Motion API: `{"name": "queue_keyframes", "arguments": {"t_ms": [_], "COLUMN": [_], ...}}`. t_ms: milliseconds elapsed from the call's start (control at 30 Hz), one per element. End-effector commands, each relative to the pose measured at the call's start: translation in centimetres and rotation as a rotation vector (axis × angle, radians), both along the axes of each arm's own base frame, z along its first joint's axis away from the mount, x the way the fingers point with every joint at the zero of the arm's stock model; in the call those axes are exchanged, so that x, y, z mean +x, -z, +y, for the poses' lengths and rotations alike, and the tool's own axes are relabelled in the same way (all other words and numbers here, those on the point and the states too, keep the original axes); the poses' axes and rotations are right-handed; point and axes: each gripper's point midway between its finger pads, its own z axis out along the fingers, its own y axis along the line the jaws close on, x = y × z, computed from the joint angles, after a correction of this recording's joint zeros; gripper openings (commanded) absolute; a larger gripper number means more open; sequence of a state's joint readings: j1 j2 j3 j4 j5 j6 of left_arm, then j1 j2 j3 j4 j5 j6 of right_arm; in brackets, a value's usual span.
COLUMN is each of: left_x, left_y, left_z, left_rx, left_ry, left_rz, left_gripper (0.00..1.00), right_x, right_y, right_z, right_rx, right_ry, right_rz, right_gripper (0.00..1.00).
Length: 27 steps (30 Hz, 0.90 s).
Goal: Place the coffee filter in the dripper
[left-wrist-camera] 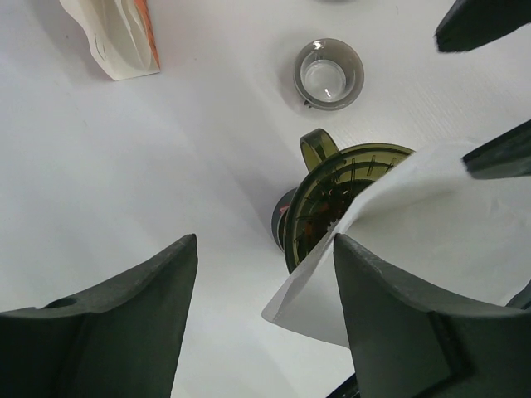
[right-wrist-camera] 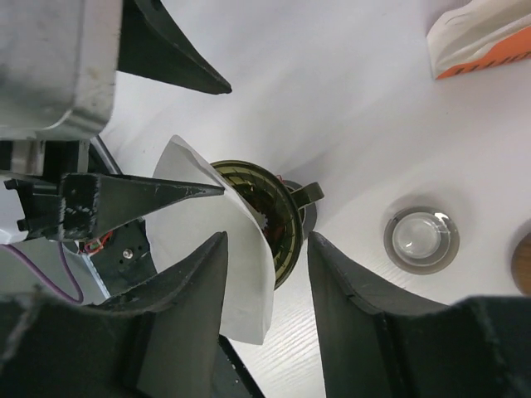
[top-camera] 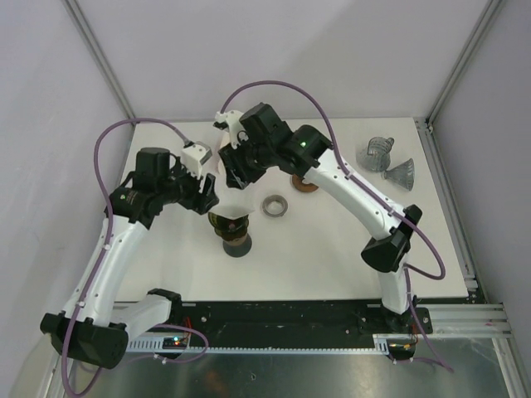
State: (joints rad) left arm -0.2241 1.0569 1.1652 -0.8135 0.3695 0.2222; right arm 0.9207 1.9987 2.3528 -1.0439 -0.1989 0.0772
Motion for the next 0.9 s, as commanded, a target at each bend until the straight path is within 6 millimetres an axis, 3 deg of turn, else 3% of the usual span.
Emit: {"name": "queue_keyframes", "arguments": {"t_ms": [0,67,167,300,400,600,867], "left_x": [0.6,0.9,1.3,1.5,1.5,2.3,2.7], "left_y": [-3.4,-4.1,-5.2,-5.8,-5.6,-5.5,-4.6], "left_z": [0.6,1.1,2.2,3.0,3.0,5.3,7.4], "left_rx": [0.006,0.009,0.009,-0.010,-0.025,-0.004,0.009], "left_ry": [-0.016,-0.042,-0.089,-0.114,-0.116,-0.197,-0.255], "left_rz": [-0.120,-0.139,-0.167,-0.175,-0.163,-0.166,-0.151], "left_gripper": [0.73,0.76,0.79,0.81,0.81,0.81,0.81], "right_x": [0.2,-0.4,-2.8,-4.6,-4.6,-4.3,-4.7], "right_y": [-4.2,-4.7,-4.7,-2.0,0.4,4.0,7.0], "right_z": [-0.7,-0.6,0.6,1.3,1.7,2.5,3.4], "right_rx": [0.085,0.112,0.158,0.123,0.072,-0.041,-0.136], "right_ry": [0.011,-0.014,-0.134,-0.227,-0.237,-0.256,-0.304], "right_rz": [-0.119,-0.144,-0.160,-0.124,-0.084,-0.057,-0.028], "right_gripper": [0.47,0.39,0.21,0.02,0.00,0.00,0.00]}}
